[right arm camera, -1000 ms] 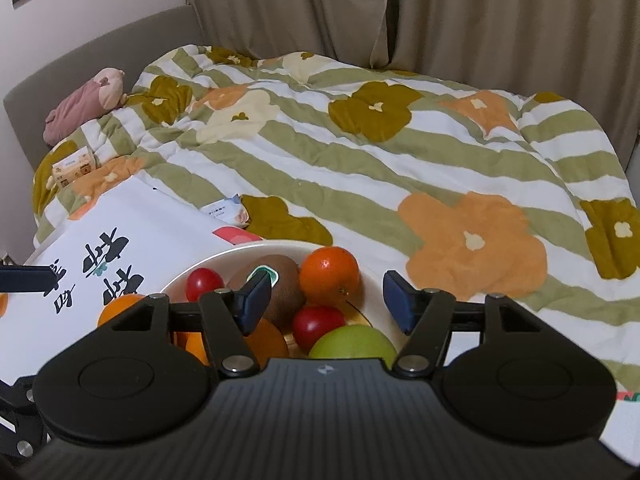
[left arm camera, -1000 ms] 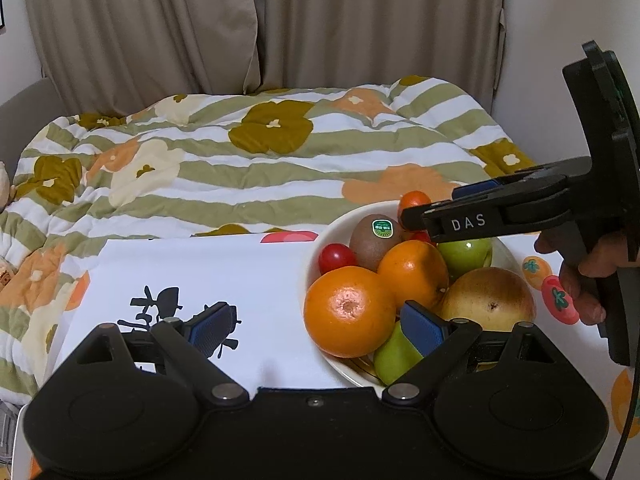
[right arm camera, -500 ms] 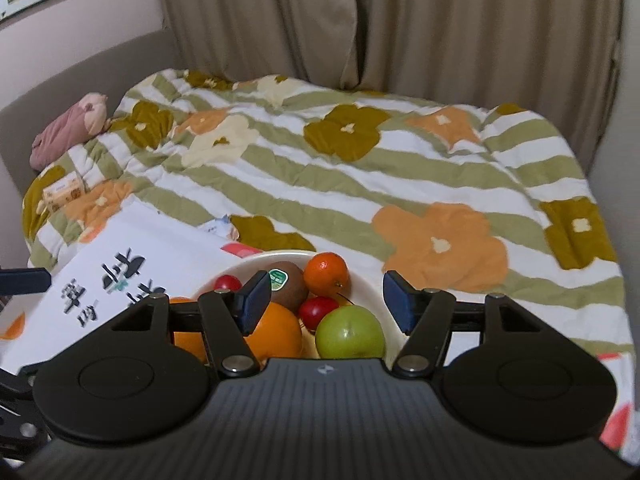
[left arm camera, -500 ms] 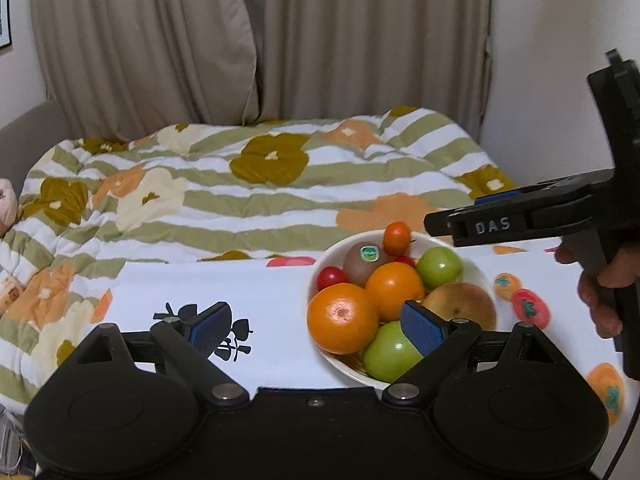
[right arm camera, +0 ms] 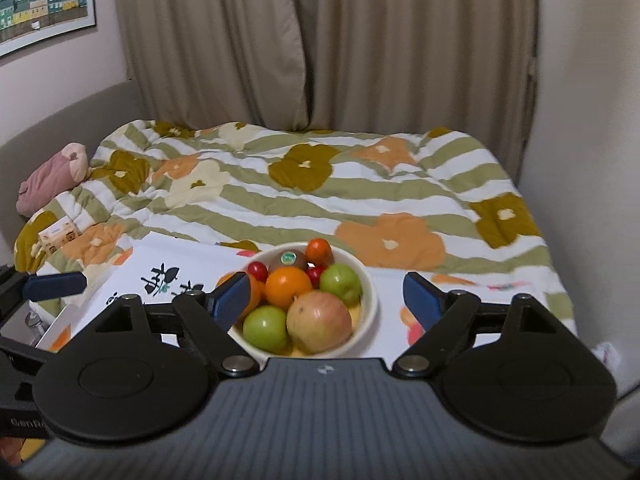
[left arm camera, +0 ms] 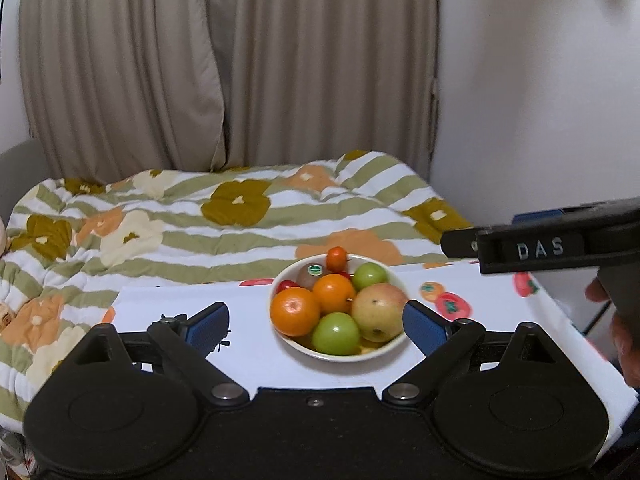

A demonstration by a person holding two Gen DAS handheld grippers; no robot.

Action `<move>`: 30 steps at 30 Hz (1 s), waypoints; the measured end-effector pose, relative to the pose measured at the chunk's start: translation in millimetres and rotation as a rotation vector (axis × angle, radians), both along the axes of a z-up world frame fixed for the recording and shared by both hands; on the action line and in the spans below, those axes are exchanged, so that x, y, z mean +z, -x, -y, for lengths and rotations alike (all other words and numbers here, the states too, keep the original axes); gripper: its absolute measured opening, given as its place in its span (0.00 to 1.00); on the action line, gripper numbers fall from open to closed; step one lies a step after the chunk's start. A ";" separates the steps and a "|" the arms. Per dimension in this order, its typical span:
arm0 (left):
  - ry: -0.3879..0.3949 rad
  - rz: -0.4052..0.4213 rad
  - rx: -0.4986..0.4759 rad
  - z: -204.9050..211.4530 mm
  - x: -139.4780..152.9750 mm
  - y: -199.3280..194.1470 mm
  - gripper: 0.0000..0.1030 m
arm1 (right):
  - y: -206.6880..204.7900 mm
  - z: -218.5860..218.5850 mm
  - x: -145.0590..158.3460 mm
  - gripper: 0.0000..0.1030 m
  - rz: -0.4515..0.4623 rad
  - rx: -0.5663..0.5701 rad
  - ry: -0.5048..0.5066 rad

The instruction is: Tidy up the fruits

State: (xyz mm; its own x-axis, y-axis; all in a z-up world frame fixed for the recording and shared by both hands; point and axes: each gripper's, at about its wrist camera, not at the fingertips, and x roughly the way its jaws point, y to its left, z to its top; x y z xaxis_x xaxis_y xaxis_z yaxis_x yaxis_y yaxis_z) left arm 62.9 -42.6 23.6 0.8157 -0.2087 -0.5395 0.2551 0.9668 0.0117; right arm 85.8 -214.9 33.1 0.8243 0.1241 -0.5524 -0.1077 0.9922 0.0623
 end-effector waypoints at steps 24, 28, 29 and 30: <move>-0.044 0.022 0.053 -43.2 25.5 79.9 1.00 | 145.5 -12.3 13.2 1.00 -0.020 -0.173 0.049; -0.041 0.009 0.058 -46.2 23.4 83.6 1.00 | 147.3 -13.6 9.6 1.00 -0.038 -0.177 0.041; -0.042 0.008 0.058 -46.2 23.4 83.6 1.00 | 147.2 -13.8 8.9 1.00 -0.042 -0.179 0.040; -0.042 0.010 0.058 -46.3 23.3 83.6 1.00 | 147.2 -14.0 8.3 1.00 -0.045 -0.181 0.039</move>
State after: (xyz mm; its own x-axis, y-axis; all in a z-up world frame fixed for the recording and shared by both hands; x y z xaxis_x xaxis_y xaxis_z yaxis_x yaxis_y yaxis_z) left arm -20.7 3.7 46.9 0.8309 -0.1386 -0.5389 0.1989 0.9785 0.0549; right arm -61.3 -200.9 41.4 0.8057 -0.0461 -0.5905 0.0746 0.9969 0.0239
